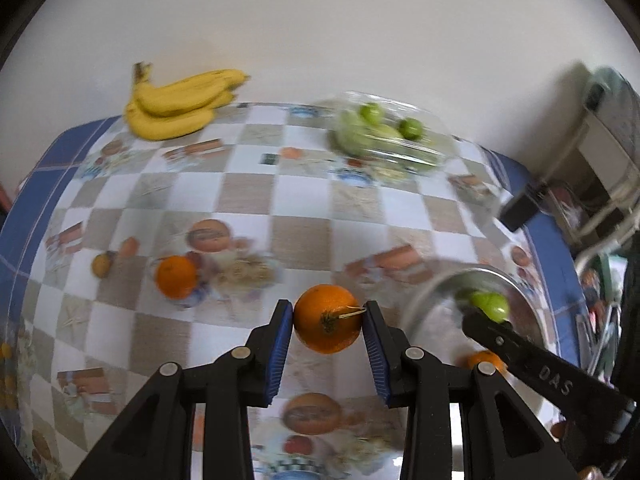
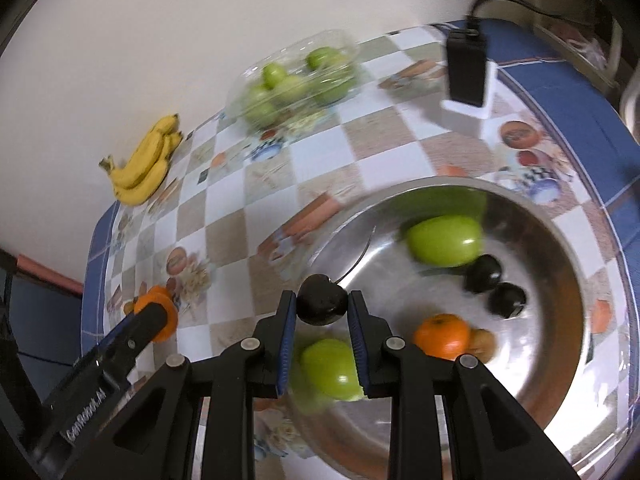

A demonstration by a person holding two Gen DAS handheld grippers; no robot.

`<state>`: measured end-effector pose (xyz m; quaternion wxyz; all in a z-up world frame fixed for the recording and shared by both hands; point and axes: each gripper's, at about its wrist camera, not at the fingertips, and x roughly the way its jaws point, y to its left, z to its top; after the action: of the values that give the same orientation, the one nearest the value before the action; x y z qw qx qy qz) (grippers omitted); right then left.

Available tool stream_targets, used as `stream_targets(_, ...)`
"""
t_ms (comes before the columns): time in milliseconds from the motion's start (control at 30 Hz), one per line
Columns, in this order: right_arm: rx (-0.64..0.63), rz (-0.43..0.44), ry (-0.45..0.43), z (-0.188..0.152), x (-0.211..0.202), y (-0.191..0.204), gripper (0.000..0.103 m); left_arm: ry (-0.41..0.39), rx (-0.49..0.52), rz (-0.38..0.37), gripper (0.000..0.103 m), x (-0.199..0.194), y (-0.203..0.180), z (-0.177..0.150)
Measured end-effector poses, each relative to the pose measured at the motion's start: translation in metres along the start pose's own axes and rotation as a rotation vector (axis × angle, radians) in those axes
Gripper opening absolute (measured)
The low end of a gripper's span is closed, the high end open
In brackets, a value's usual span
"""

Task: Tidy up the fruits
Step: 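Carry the orange with the left gripper while the right carries the stemmed dark fruit over the bowl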

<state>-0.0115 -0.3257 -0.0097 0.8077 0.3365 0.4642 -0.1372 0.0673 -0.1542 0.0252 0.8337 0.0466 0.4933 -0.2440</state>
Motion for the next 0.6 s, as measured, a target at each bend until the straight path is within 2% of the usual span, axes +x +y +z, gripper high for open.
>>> stream_targets(233,0.07,-0.024,-0.03,0.008,-0.018,-0.036,0.027,0.008,0.094,-0.041,0.038,0.004,-0.042,-0.007)
stream_targets(600,0.108,-0.025,-0.015,0.009,-0.015,-0.059,0.027,0.029,0.184,-0.085,0.038,0.023,-0.079,-0.018)
